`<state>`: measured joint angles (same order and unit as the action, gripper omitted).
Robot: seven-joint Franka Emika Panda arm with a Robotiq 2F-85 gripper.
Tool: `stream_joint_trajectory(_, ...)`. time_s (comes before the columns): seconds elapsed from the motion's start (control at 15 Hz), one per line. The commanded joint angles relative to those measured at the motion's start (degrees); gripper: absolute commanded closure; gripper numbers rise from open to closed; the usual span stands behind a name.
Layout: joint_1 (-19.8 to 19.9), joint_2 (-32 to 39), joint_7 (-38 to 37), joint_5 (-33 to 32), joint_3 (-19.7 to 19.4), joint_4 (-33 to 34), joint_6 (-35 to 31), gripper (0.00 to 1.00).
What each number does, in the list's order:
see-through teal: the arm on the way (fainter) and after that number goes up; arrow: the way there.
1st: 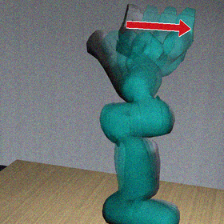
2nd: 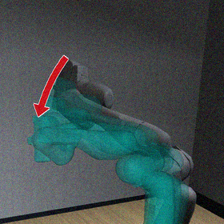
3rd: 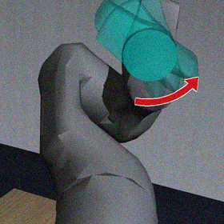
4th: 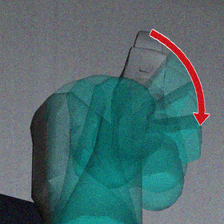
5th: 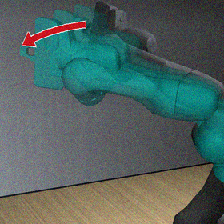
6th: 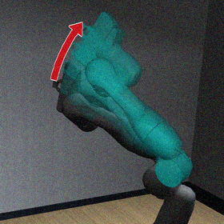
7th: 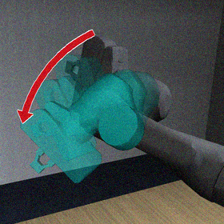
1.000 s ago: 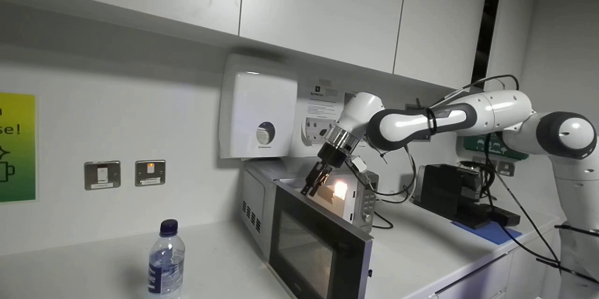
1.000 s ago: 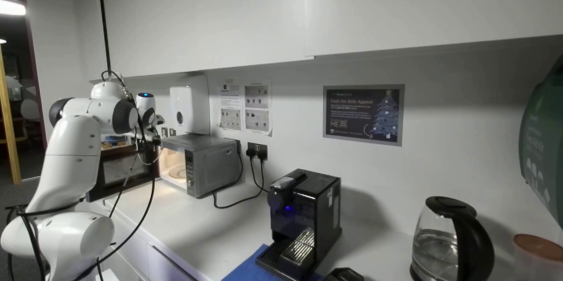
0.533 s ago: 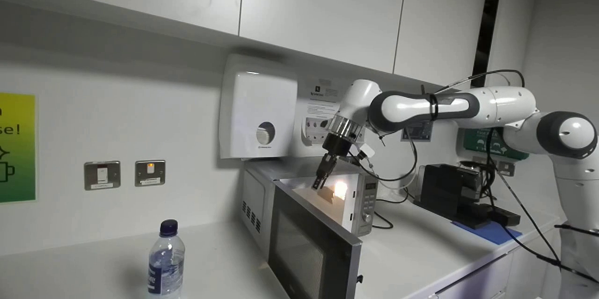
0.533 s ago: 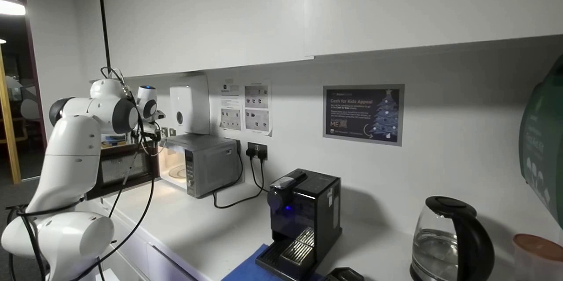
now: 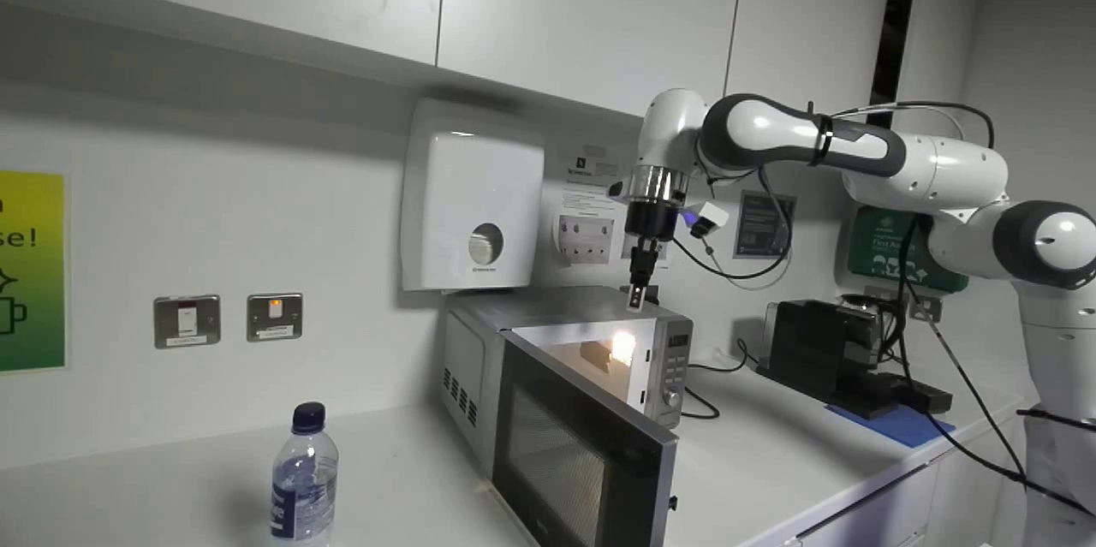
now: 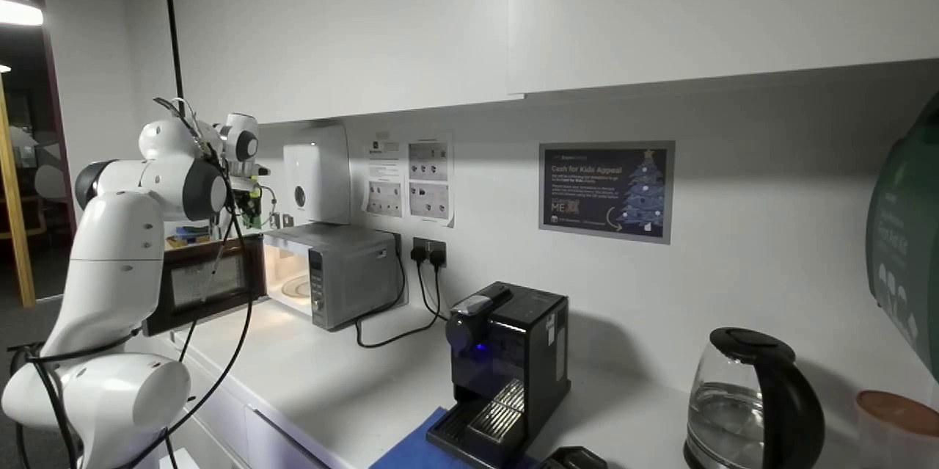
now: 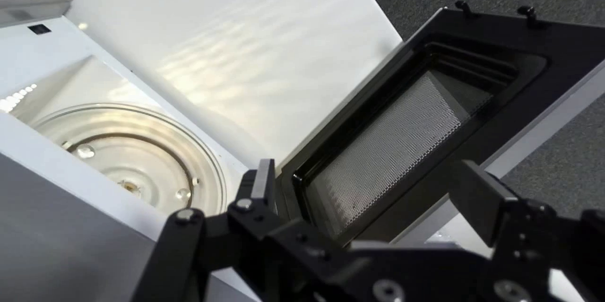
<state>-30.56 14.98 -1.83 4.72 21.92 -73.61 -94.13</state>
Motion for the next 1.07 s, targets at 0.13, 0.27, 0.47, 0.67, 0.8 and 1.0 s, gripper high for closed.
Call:
stream_joint_trajectory(0.13,-1.59,-1.89,0.06,-3.74,0.27,4.98,6.94,0.0)
stream_joint_trajectory(0.27,-2.56,-2.81,-0.33,-5.05,0.36,5.19,7.02,0.0)
stream_joint_trajectory(0.47,-4.1,-5.06,-1.38,-7.22,0.4,4.27,6.29,0.0)
stream_joint_trajectory(0.67,-6.15,-8.07,-4.82,-12.31,0.28,3.35,6.01,0.0)
stream_joint_trajectory(0.8,-7.63,-10.16,-8.02,-16.41,0.45,2.74,5.8,0.0)
stream_joint_trajectory(1.0,-9.35,-13.29,-13.7,-21.6,0.65,1.52,5.81,0.0)
